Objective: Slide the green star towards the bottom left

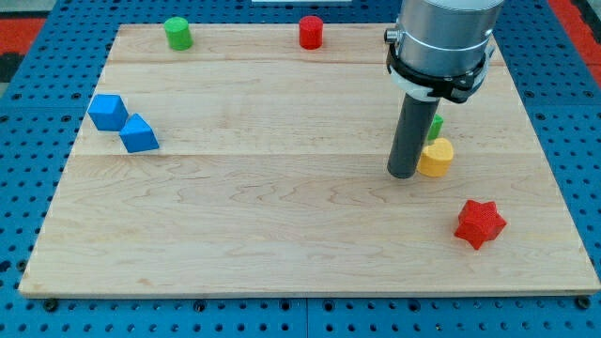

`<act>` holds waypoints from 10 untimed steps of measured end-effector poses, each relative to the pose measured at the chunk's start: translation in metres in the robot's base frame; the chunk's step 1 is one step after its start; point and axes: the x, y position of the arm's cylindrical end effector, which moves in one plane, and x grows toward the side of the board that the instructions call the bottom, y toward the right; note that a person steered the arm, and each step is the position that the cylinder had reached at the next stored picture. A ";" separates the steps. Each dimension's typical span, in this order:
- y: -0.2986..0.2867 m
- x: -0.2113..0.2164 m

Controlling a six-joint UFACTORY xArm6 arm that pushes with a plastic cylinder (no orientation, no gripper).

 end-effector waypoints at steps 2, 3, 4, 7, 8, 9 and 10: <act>-0.007 0.006; -0.027 0.011; -0.099 -0.002; -0.015 -0.180; 0.079 -0.163; 0.117 -0.118; 0.052 -0.068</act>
